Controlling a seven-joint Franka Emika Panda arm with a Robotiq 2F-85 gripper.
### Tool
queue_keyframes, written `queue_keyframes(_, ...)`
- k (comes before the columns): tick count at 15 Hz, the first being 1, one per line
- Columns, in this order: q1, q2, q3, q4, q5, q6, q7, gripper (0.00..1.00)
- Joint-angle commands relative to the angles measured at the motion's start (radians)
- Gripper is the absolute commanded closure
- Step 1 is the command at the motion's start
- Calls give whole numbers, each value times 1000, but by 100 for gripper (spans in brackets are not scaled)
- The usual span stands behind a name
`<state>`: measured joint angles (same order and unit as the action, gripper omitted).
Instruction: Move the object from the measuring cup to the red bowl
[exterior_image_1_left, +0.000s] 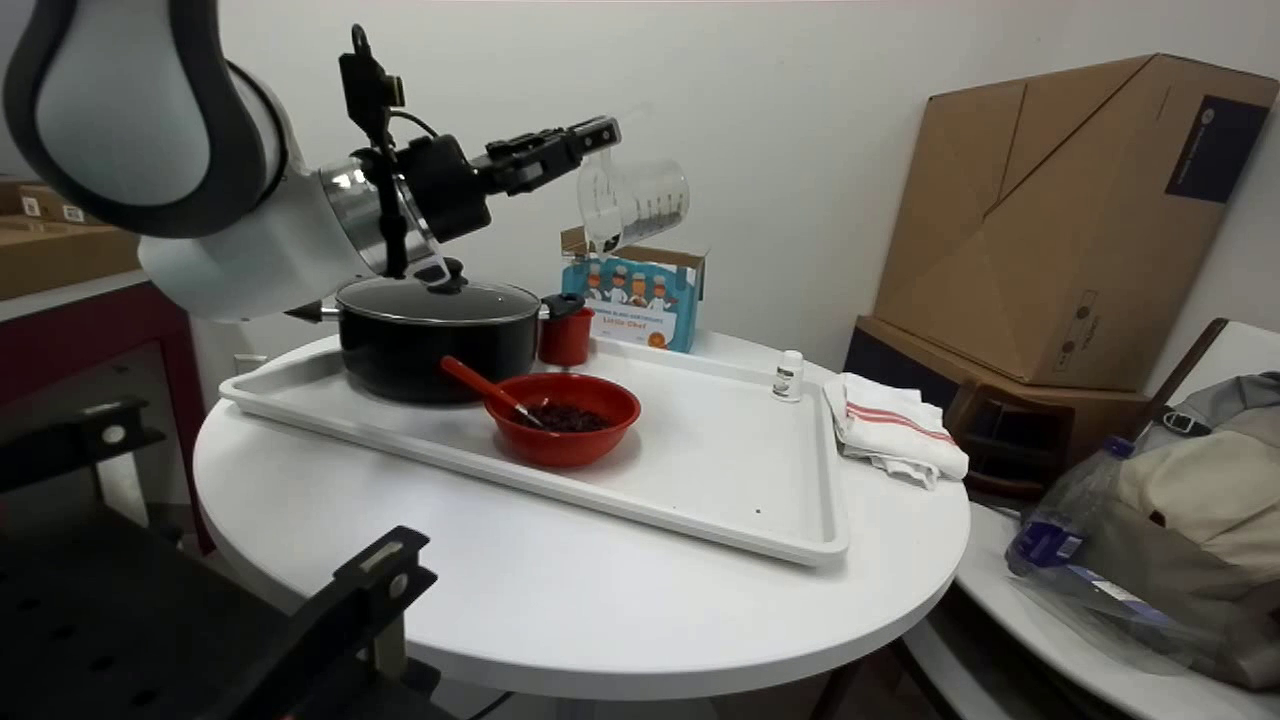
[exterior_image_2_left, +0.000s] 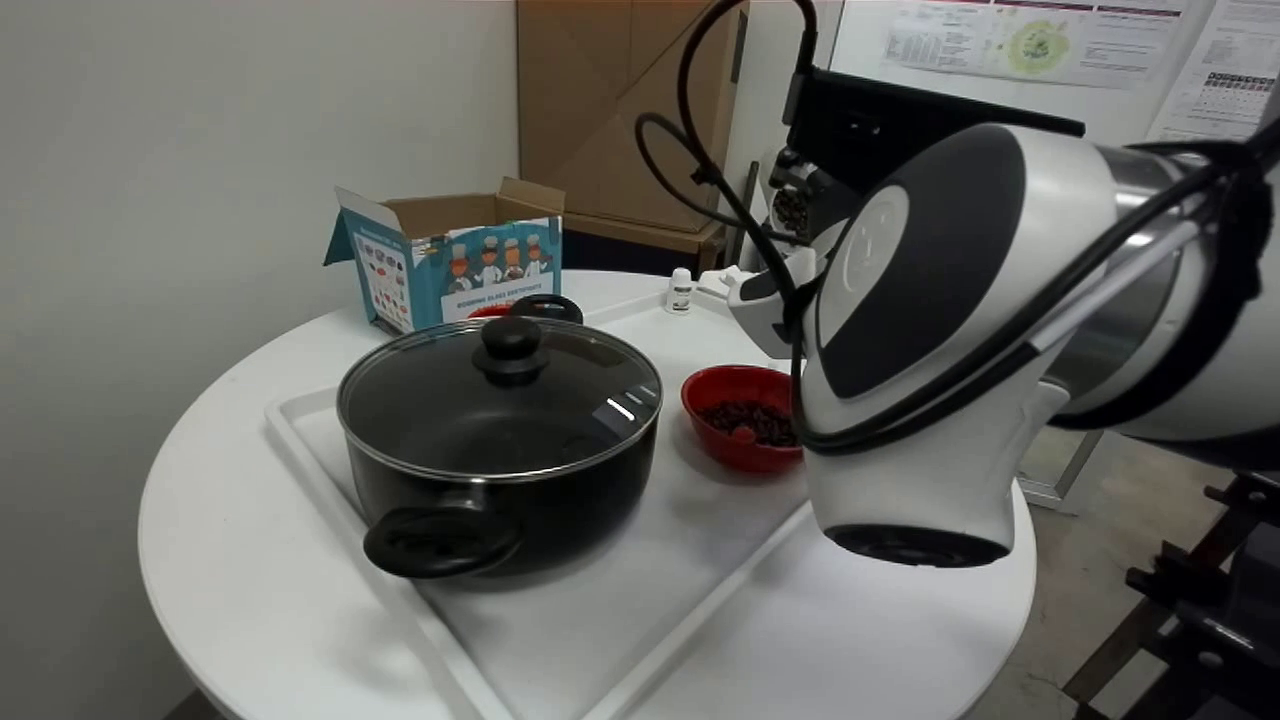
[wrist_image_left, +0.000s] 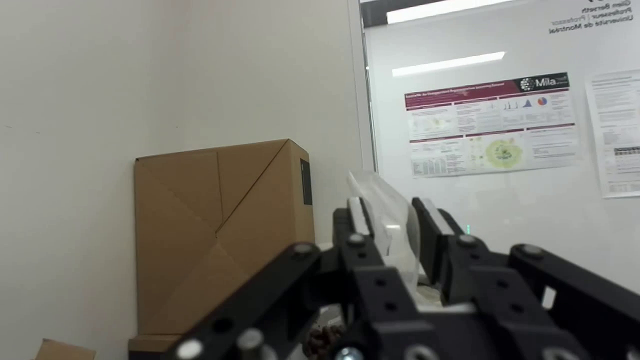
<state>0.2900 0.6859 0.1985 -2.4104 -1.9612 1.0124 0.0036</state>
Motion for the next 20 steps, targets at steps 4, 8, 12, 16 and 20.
queue_keyframes(4, 6, 38, -22, -13, -77, -88, 39, 87)
queue_keyframes(8, 11, 53, -33, -15, -121, -129, 55, 87)
queue_keyframes(12, 9, 69, -35, -16, -153, -169, 73, 87)
queue_keyframes(16, 8, 80, -38, -15, -166, -199, 86, 87)
queue_keyframes(20, 143, 79, -184, -3, -149, -169, 136, 87)
